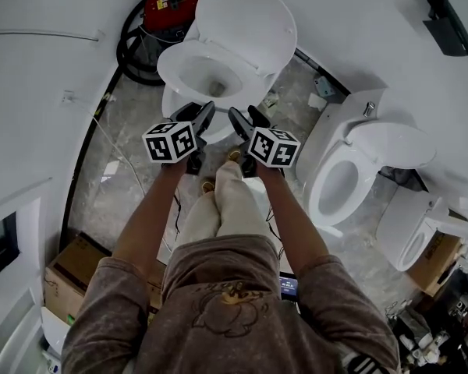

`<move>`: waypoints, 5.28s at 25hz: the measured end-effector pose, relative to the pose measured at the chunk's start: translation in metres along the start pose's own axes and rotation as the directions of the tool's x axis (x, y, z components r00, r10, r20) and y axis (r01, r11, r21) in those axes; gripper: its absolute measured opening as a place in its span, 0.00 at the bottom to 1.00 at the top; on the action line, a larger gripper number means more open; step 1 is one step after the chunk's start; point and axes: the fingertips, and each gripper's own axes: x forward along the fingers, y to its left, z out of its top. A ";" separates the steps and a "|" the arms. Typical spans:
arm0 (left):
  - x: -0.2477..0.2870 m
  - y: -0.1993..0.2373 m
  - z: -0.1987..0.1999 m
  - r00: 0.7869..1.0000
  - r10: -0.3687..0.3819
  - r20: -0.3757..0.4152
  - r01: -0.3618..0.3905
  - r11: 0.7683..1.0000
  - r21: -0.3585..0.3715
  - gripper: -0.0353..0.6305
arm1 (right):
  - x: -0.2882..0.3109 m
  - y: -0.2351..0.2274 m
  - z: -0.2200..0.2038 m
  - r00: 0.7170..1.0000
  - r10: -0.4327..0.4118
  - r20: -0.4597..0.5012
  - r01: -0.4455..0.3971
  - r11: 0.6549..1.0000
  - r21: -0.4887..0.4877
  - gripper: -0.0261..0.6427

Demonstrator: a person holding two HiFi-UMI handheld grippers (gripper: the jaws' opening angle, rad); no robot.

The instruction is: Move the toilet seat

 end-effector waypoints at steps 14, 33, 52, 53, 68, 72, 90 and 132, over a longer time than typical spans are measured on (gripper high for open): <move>0.022 -0.025 0.037 1.000 0.012 -0.004 -0.012 1.000 0.003 0.28 | -0.010 -0.017 0.051 1.000 0.004 0.018 -0.005 0.999 0.051 0.43; 0.081 -0.061 0.101 0.998 -0.069 -0.008 0.069 0.997 0.019 0.28 | -0.015 -0.029 0.112 0.995 -0.074 0.064 0.069 0.995 0.067 0.43; 0.125 -0.080 0.136 0.981 -0.181 -0.063 0.184 0.982 0.037 0.28 | -0.016 -0.037 0.137 0.966 -0.201 0.161 0.186 0.977 0.105 0.38; 0.127 -0.081 0.138 0.981 -0.184 -0.062 0.187 0.982 0.038 0.28 | -0.015 -0.037 0.137 0.965 -0.205 0.163 0.189 0.976 0.107 0.37; 0.162 -0.091 0.162 0.975 -0.214 -0.059 0.215 0.976 0.022 0.28 | -0.035 -0.049 0.135 0.931 -0.289 0.221 0.265 0.955 0.132 0.28; 0.173 -0.093 0.168 0.974 -0.217 -0.061 0.219 0.975 0.031 0.28 | -0.041 -0.055 0.135 0.923 -0.308 0.229 0.279 0.948 0.150 0.28; 0.217 -0.099 0.190 0.972 -0.231 -0.045 0.232 0.972 0.028 0.28 | -0.066 -0.072 0.126 0.886 -0.391 0.248 0.341 0.913 0.224 0.28; 0.059 -0.150 0.195 0.950 -0.294 -0.101 0.310 0.924 0.223 0.27 | -0.142 0.005 0.198 0.939 -0.110 0.325 0.138 0.988 -0.066 0.28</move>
